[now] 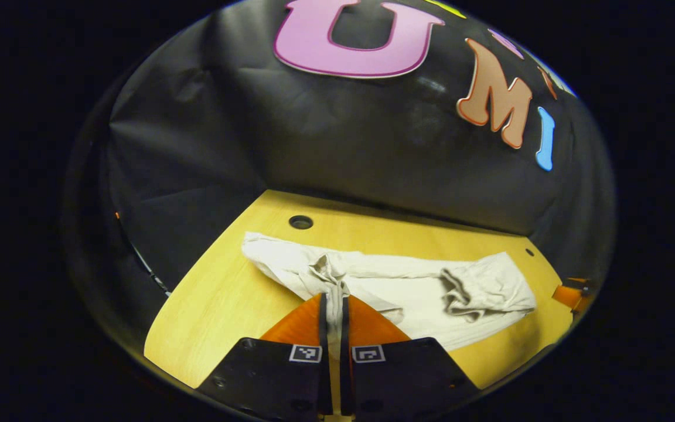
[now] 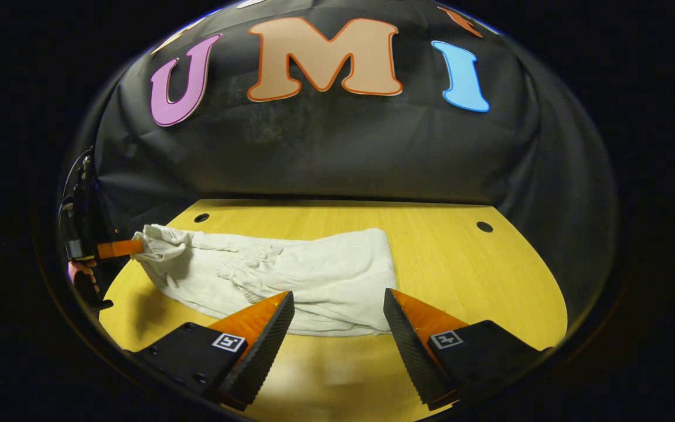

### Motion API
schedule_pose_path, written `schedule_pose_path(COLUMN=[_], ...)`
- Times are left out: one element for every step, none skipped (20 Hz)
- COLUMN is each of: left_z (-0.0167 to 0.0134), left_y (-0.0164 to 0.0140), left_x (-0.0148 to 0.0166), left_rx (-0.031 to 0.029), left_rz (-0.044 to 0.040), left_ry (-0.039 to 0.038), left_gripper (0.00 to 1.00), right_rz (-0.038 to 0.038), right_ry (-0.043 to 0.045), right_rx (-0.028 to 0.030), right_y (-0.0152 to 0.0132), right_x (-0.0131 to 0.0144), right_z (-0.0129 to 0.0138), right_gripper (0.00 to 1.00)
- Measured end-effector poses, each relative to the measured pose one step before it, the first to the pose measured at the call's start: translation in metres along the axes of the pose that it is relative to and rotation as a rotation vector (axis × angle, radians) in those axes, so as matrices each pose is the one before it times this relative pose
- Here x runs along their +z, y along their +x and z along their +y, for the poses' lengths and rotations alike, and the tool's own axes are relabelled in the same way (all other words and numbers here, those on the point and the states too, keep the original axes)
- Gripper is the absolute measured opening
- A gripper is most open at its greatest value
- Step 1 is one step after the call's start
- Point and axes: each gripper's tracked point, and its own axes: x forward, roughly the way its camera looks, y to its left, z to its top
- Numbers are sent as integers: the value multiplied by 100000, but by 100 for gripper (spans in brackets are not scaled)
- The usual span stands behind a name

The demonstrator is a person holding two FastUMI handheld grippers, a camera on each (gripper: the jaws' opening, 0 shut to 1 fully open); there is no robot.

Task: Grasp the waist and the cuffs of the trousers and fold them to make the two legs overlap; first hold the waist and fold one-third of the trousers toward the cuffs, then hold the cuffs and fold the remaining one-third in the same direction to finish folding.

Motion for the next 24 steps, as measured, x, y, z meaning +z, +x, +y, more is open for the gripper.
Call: schedule_pose_path(left_z=[-1633, -1506, -1705, -1985, -1886, -1994, -2144, -2092, -2103, -2282, -2302, -2160, -2406, -2228, -1973, -1450, -1422, -1300, -1320, -1266, -1272, -968, -1194, -1003], left_y=[178, 214, 154, 318, 386, 399, 349, 417, 420, 475, 753, 552, 587, 442, 738, 788, 717, 1080, 769, 613, 370, -91, -62, -75], left_x=[860, 733, 633, 636, 641, 839, 936, 887, 637, 714, 506, 193, 79, -262, -593, -797, -1189, -1696, -1450, -1521, -1398, -1205, -885, -411], left_rx=[-1050, -738, -801, -1492, -1312, -1428, -1648, -1960, -2080, -2448, -2643, -2700, -2966, -2579, -2269, -1415, -801, -677, -810, -957, -1212, -1723, -2803, -3055], left_rz=[-1428, -554, -596, -482, -576, -1023, -1180, -1677, -1260, -1122, -493, -213, -41, 496, 1465, 1979, 2094, 2639, 2518, 2942, 2563, 2479, 1647, 107], left_ry=[1964, 2934, 2164, 1066, 498, 508, 419, 356, 443, 569, 1300, 1743, 1705, 1486, 1539, 1867, 2500, 2923, 2643, 2438, 2096, 1059, -506, -1585], left_gripper=[4, 4, 4, 4, 4, 4, 4, 4, 4, 4, 4, 4, 4, 4, 4, 4, 4, 4, 6, 5, 10, 11, 21, 28], right_rz=[-56, -195, 98, 229, 136, -103, -234, -199, -13, 206, 161, 36, 134, 157, 147, 127, -38, -2, -10, 82, 225, 217, 143, 16], right_ry=[314, 249, 263, 19, -376, -575, -616, -279, -45, -119, -280, -179, 175, 523, 692, 561, 391, 259, 254, 167, -47, -291, -243, -66], right_rx=[23, 7, 324, 543, 421, 451, 149, 320, 260, -35, -337, -497, -525, -525, -431, -511, -584, -514, -419, -267, -252, -269, -194, 98], right_y=[-219, -242, -239, -268, -199, -114, -251, -212, -174, -238, -85, -83, 64, 3, -64, -30, -9, -136, 4, -27, -120, -117, -106, -183], right_x=[-32, 82, -131, -46, -70, 74, 66, 35, -96, -123, -86, -31, -205, -127, -87, -110, -118, -57, -150, -154, -141, -114, -63, -42], right_z=[-763, -827, -823, -768, -794, -799, -984, -945, -803, -933, -1007, -1082, -1007, -1016, -864, -833, -754, -717, -641, -441, -424, -317, -214, -159], right_gripper=[98, 99, 98, 99, 99, 99, 98, 99, 99, 98, 98, 99, 99, 98, 98, 99, 99, 98, 99, 98, 99, 98, 98, 99])
